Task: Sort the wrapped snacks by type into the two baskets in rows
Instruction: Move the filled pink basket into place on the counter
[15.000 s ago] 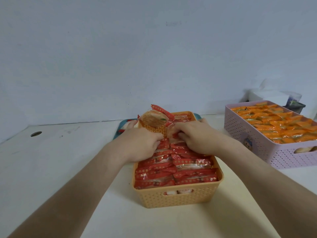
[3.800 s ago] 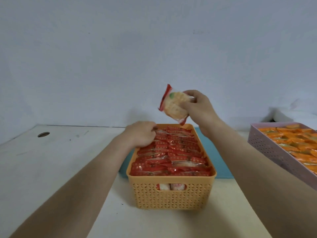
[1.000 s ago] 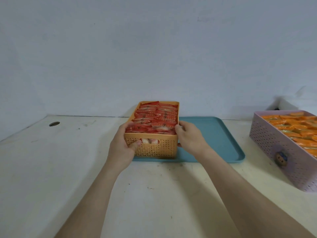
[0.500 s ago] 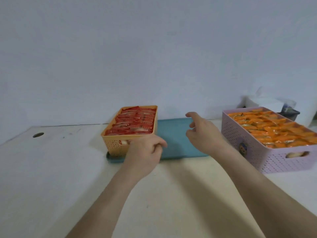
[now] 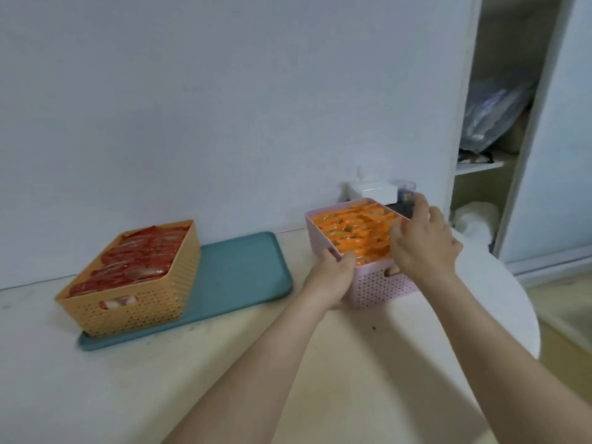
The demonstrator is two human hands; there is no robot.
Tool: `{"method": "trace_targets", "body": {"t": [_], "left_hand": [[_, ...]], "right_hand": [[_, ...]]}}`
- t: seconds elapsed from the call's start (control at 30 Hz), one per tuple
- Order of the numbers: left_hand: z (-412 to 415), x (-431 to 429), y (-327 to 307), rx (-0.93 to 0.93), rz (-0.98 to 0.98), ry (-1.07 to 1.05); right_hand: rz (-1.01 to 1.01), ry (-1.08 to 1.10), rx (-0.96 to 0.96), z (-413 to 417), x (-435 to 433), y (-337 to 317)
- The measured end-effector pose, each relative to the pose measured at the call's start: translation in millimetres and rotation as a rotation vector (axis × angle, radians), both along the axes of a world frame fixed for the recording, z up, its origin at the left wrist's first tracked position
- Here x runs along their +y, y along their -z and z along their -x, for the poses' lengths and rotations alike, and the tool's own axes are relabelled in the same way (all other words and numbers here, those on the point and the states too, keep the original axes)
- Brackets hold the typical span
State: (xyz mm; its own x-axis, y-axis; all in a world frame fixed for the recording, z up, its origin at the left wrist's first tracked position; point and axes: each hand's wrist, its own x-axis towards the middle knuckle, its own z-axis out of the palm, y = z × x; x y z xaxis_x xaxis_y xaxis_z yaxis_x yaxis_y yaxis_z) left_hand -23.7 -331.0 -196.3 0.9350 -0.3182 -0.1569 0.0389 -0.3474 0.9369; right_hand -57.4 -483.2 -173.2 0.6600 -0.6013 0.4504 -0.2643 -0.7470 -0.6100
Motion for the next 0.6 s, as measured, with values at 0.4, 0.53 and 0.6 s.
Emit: {"method": "trace_targets", "body": {"t": [0.4,0.53,0.6], "left_hand": [[16,9,-9,-0.457,-0.156,-0.140],[10,39,-18,-0.470,-0.109,-0.198],[7,58,-25,-0.448,-0.083,-0.228]], "right_hand": [[-0.853,-0.211,0.060,14,-30,7],[-0.965,-0.440,0.054,17,-9,-12],[-0.962,-0.517,0.041,12,8,-21]]}}
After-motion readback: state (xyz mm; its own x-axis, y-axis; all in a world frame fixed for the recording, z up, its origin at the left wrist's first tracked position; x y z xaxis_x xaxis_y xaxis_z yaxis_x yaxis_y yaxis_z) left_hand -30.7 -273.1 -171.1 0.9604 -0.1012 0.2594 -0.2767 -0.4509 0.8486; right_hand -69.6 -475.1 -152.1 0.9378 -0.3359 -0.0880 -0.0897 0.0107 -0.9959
